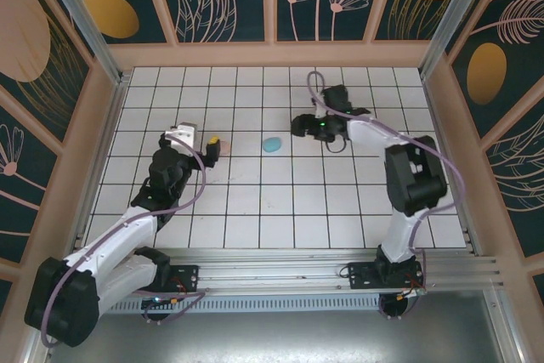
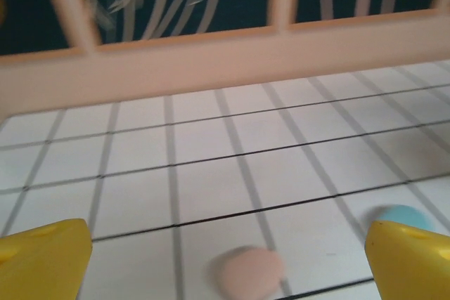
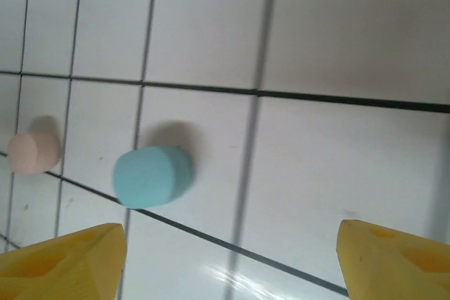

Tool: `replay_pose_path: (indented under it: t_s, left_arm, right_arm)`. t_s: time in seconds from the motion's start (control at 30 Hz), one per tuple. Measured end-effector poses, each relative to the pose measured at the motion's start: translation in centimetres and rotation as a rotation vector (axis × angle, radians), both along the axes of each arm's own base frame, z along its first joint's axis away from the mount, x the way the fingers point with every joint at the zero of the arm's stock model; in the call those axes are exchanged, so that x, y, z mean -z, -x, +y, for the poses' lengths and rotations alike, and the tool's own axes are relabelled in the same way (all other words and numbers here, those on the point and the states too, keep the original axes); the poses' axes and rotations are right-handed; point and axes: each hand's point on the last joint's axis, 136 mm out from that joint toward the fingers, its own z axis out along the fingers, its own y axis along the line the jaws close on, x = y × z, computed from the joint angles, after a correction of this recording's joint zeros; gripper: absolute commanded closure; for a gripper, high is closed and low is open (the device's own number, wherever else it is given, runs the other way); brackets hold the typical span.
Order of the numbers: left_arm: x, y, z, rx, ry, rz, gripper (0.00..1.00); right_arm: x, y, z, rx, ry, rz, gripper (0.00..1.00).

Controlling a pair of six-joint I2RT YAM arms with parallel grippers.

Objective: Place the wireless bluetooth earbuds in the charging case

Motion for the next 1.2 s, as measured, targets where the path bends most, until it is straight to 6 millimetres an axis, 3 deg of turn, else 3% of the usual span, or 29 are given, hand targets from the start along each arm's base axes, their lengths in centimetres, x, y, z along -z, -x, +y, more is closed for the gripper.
replay_pose_path:
  t_s: [0.13,0.27,0.4,0.53,0.77,0.97,1.2]
  left_arm:
    - [2.8,-0.1,4.4,-0.191,-0.018,0.014,0.02]
    - [5.5,0.2,7.2,-0.312,-0.052,0.036,0.01]
    - [6.5,-0.4,8.7,-0.378,-0.068,0.03,0.01]
    - [7.3,-0.5,10.1,-0.42,-0.076,0.012,0.01]
    - [6.5,-0.6,12.2,-0.454,-0.026,-0.097,0.01]
    - [7.6,-1.4,12.2,-0.423,-0.011,-0.102,0.01]
    - [6.8,-2.6,12.4,-0.403,0.024,-0.122,0.02]
  right_arm:
    - [-1.4,0.0,-7.0,0.155,0.077,-0.124,0.12]
    - [-1.0,0.6,-13.9,0.324,0.167,-0.21,0.07]
    - [0.1,1.6,-17.9,0.415,0.251,-0.298,0.01]
    - [0.9,3.8,-19.4,0.438,0.301,-0.426,0.01]
    - [0.9,6.2,-22.6,0.535,0.28,-0.618,0.01]
    - [-1.7,6.1,-22.8,0.551,0.267,-0.789,0.01]
    - [0.3,5.8,-22.9,0.549,0.285,-0.785,0.01]
